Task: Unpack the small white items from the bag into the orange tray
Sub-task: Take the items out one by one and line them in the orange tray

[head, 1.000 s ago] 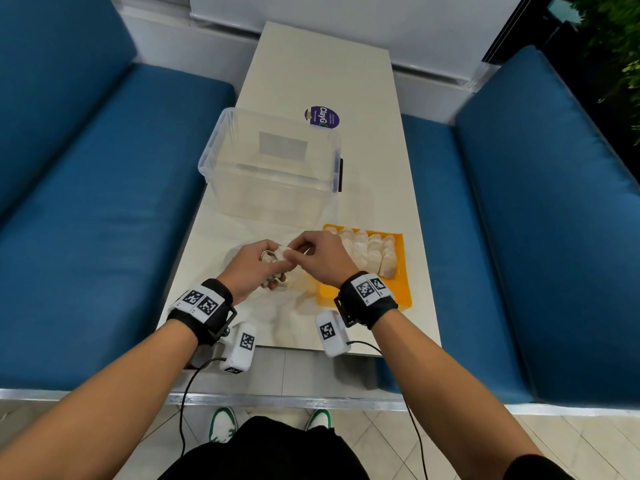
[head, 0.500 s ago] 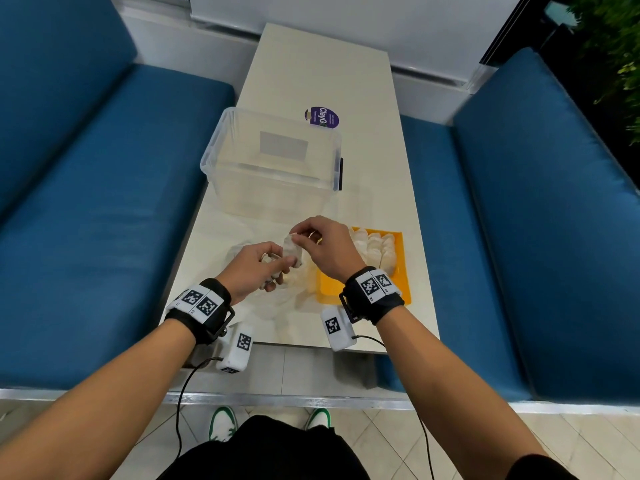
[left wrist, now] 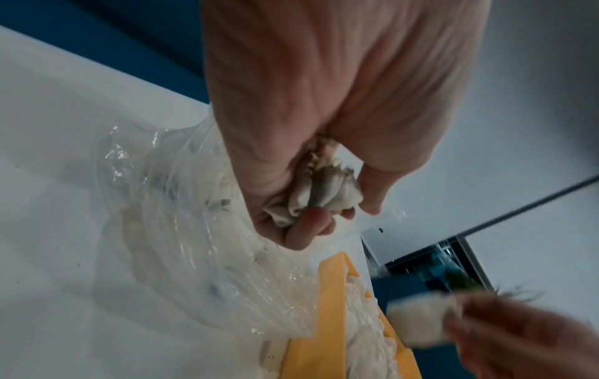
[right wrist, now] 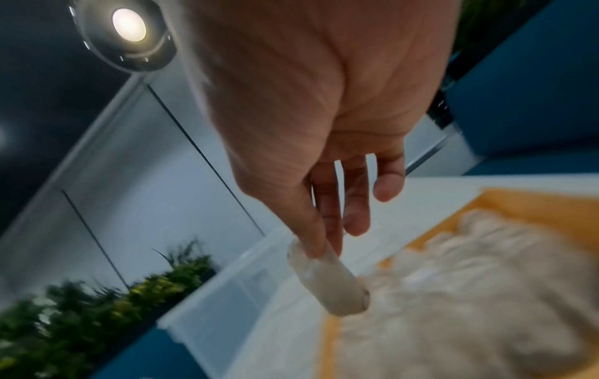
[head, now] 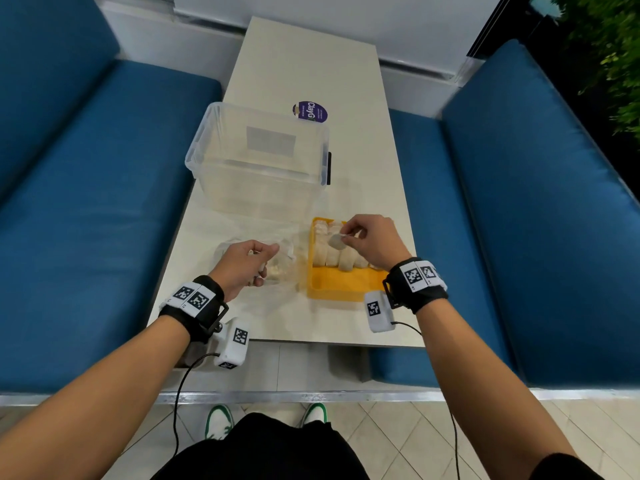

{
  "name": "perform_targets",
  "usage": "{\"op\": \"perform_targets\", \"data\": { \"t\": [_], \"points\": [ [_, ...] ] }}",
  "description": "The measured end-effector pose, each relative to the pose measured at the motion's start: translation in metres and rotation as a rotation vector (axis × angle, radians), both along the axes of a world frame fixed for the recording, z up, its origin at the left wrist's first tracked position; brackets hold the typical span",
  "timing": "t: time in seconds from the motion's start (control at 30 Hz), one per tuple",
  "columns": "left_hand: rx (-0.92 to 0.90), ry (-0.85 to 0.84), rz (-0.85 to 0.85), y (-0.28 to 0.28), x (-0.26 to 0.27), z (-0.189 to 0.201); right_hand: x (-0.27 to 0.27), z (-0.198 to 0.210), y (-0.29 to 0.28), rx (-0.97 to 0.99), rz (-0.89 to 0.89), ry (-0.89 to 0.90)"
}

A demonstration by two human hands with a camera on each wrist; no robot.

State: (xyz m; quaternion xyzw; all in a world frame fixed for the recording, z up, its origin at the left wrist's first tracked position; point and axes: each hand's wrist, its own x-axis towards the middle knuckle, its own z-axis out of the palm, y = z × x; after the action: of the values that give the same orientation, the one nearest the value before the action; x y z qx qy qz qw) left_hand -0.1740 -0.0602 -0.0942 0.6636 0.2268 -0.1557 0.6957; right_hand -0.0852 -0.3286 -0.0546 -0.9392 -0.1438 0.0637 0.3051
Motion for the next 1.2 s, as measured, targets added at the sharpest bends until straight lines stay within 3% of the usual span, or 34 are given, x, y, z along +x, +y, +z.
{"op": "perform_targets", "data": {
  "t": [0.17,0.3,0.5,0.73,1.2],
  "points": [
    [-0.105,0.074,0.040,0.001,0.003,0.003,0.003,-0.025,-0.037,-0.237,-0.019,0.125],
    [-0.148,0.079,0.056,-0.001,0.004,0.005,0.002,-0.044,-0.046,-0.317,-0.030,0.184],
    [-0.167,0.097,0.078,0.003,0.003,0.002,0.012,-0.061,-0.044,-0.452,-0.092,0.072],
    [-0.081,0.066,0.045,0.006,0.000,0.001,0.022,-0.063,-0.043,-0.448,-0.114,-0.008],
    [-0.048,0.027,-0.061,0.014,0.000,-0.006,0.024,-0.063,-0.041,-0.326,-0.158,0.060]
  ]
}}
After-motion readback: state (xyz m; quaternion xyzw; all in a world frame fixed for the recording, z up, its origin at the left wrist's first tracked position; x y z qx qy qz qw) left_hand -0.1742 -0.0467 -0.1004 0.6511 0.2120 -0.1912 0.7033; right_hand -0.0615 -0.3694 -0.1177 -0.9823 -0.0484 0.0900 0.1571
